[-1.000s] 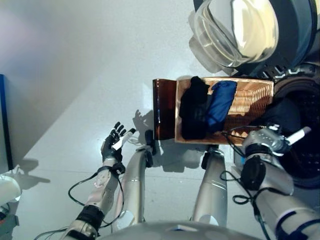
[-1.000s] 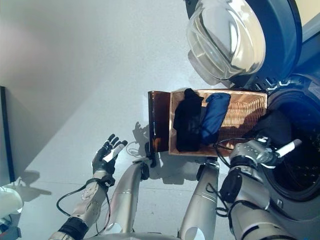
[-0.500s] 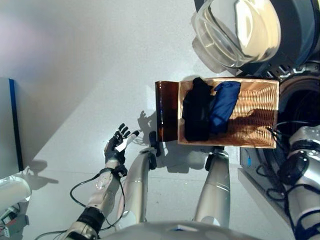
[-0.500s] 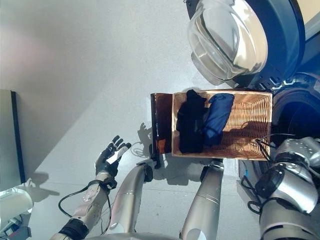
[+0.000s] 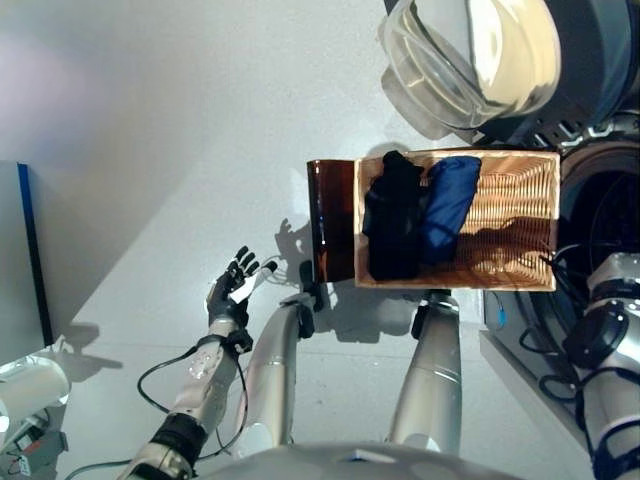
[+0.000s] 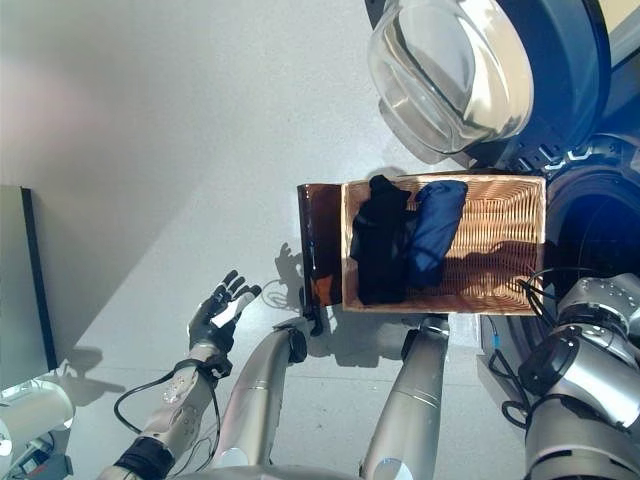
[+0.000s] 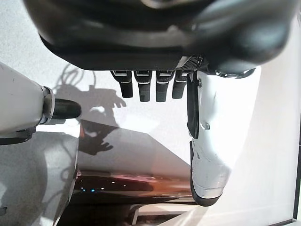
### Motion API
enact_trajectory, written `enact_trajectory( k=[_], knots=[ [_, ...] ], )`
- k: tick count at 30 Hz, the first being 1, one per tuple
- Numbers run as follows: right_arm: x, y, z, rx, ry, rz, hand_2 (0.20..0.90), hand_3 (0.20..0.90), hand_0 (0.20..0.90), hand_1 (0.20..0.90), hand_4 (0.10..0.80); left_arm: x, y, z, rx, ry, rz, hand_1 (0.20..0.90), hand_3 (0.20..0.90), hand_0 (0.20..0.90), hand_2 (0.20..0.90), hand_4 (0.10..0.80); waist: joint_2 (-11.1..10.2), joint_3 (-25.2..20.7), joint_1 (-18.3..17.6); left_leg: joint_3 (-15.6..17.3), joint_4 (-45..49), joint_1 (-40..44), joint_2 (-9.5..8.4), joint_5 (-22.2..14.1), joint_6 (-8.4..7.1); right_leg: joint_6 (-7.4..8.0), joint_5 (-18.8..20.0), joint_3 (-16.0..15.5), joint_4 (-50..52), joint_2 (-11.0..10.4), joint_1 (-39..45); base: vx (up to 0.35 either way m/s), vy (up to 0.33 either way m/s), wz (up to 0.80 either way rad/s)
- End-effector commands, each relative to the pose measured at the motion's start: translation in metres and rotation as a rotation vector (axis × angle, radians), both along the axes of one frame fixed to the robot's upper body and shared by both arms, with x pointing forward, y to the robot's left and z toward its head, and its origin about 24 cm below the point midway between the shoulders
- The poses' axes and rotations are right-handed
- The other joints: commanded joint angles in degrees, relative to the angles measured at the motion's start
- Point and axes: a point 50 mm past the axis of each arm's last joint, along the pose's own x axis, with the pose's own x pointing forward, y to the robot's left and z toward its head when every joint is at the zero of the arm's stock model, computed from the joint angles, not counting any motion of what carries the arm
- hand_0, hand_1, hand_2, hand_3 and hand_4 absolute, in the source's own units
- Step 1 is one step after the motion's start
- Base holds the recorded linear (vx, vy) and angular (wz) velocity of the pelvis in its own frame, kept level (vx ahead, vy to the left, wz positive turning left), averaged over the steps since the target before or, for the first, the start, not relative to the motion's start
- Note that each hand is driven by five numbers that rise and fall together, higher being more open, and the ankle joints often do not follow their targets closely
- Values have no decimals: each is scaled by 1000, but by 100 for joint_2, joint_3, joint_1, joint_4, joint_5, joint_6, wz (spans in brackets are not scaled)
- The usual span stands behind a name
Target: Pick up the clothes and place them into the washing machine
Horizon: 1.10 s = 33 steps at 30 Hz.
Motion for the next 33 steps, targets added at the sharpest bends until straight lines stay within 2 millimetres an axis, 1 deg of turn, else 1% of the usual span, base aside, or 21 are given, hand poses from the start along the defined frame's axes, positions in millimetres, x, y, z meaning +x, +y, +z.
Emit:
enact_trajectory(
  k=[1, 5, 8, 9, 11, 12, 13, 14, 15, 17, 19, 21, 23, 25, 27, 29, 30, 32, 33],
  knots=[
    [-23, -21, 28, -200, 81, -115, 900, 900, 900, 900, 800, -11, 20, 3, 23, -34, 86, 900, 900, 900, 900, 800, 46, -297, -117, -361, 117, 214, 239, -358, -545, -281, 165, -69, -46, 194, 200, 0, 0, 0],
    [-11, -13, 22, -231, 88, -29, 900, 900, 900, 900, 800, -10, 21, 5, 21, -41, 94, 900, 900, 900, 900, 800, 7, -261, -115, -344, 123, 222, 252, -352, -545, -298, 178, -86, -42, 207, 223, 0, 0, 0],
    [-6, -10, 21, -259, 92, 8, 900, 900, 900, 900, 800, -11, 23, 4, 11, -40, 101, 900, 900, 900, 900, 800, -19, -239, -108, -345, 119, 221, 256, -347, -545, -297, 194, -97, -64, 211, 240, 0, 0, 0],
    [-2, -8, 19, -290, 139, 64, 900, 900, 900, 900, 800, -11, 24, 5, 12, -43, 103, 900, 900, 900, 900, 800, -36, -224, -98, -344, 124, 217, 255, -338, -542, -301, 208, -103, -70, 209, 250, 0, 0, 0],
    [1, -11, 13, -343, 292, 198, 900, 900, 900, 900, 800, -10, 27, 6, 24, -50, 106, 900, 900, 900, 900, 800, -84, -194, -86, -349, 130, 222, 263, -324, -542, -304, 221, -109, -68, 211, 266, -25, -19, 3],
    [4, -9, 11, -375, 362, 254, 900, 900, 900, 900, 800, -10, 27, 7, 29, -59, 101, 900, 900, 900, 900, 800, -103, -178, -77, -349, 126, 232, 271, -315, -541, -313, 226, -111, -67, 215, 278, -31, -24, 1],
    [8, -5, 5, -416, 460, 335, 900, 900, 900, 900, 800, -9, 28, 9, 37, -67, 97, 900, 900, 900, 900, 800, -128, -154, -67, -345, 131, 239, 275, -303, -542, -324, 234, -118, -72, 217, 295, 0, 0, 0],
    [13, 0, 4, -440, 471, 364, 900, 900, 900, 900, 800, -9, 28, 9, 39, -73, 99, 900, 900, 900, 900, 800, -140, -132, -81, -341, 134, 252, 280, -300, -541, -332, 235, -122, -71, 227, 310, -31, -18, -2],
    [17, 4, -1, -478, 522, 415, 900, 900, 900, 900, 800, -9, 29, 11, 39, -83, 99, 900, 900, 900, 900, 800, -152, -108, -72, -339, 142, 249, 286, -287, -540, -337, 237, -125, -71, 230, 315, -21, -17, -4],
    [25, 19, -15, -501, 571, 487, 900, 900, 900, 900, 800, -9, 31, 11, 47, -85, 105, 900, 900, 900, 900, 800, -193, -82, -85, -349, 166, 268, 296, -282, -538, -350, 237, -131, -58, 241, 338, -17, -13, -5],
    [34, 34, -25, -535, 620, 560, 900, 900, 900, 900, 800, -7, 30, 11, 51, -84, 108, 900, 900, 900, 900, 800, -222, -63, -89, -351, 173, 296, 308, -275, -539, -359, 249, -139, -59, 252, 371, -17, -5, -9],
    [41, 49, -35, -544, 631, 613, 900, 900, 900, 900, 800, -6, 30, 10, 56, -84, 113, 900, 900, 900, 900, 800, -259, -49, -112, -344, 170, 326, 315, -273, -542, -368, 251, -158, -76, 266, 418, -8, -3, -4],
    [45, 63, -46, -543, 644, 659, 900, 900, 900, 900, 800, -5, 30, 11, 57, -86, 117, 900, 900, 900, 900, 800, -283, -52, -126, -357, 176, 351, 315, -268, -541, -380, 250, -178, -73, 275, 451, -5, -5, 4],
    [48, 72, -52, -560, 675, 701, 900, 900, 900, 900, 800, -4, 31, 11, 59, -91, 125, 900, 900, 900, 900, 800, -308, -46, -132, -366, 161, 376, 318, -259, -543, -385, 260, -185, -96, 283, 490, 0, 0, 0],
    [52, 80, -55, -603, 700, 751, 900, 900, 900, 900, 800, -5, 32, 11, 57, -93, 135, 900, 900, 900, 900, 800, -333, -35, -138, -354, 152, 380, 320, -247, -540, -386, 279, -198, -119, 292, 511, 0, 0, 0],
    [55, 87, -56, -671, 766, 802, 900, 900, 900, 900, 800, -5, 35, 13, 60, -98, 149, 900, 900, 900, 900, 800, -363, -22, -152, -357, 150, 369, 321, -233, -534, -391, 303, -205, -138, 299, 509, 0, 0, 0],
    [57, 90, -53, -722, 796, 817, 900, 900, 900, 900, 800, -5, 37, 14, 62, -104, 162, 900, 900, 900, 900, 800, -375, -19, -154, -354, 147, 363, 323, -226, -530, -395, 311, -207, -143, 304, 501, 0, 0, 0],
    [57, 94, -52, -767, 828, 828, 900, 900, 900, 900, 800, -5, 39, 15, 67, -110, 171, 900, 900, 900, 900, 800, -391, -3, -165, -358, 177, 348, 333, -242, -528, -392, 304, -208, -119, 311, 488, 43, -4, -1],
    [59, 97, -49, -808, 846, 837, 900, 900, 900, 900, 800, -6, 41, 15, 69, -111, 179, 900, 900, 900, 900, 800, -389, -37, -154, -399, 228, 393, 347, -427, -561, -346, 131, -179, -39, 343, 515, -26, 1, -4]
  ],
)
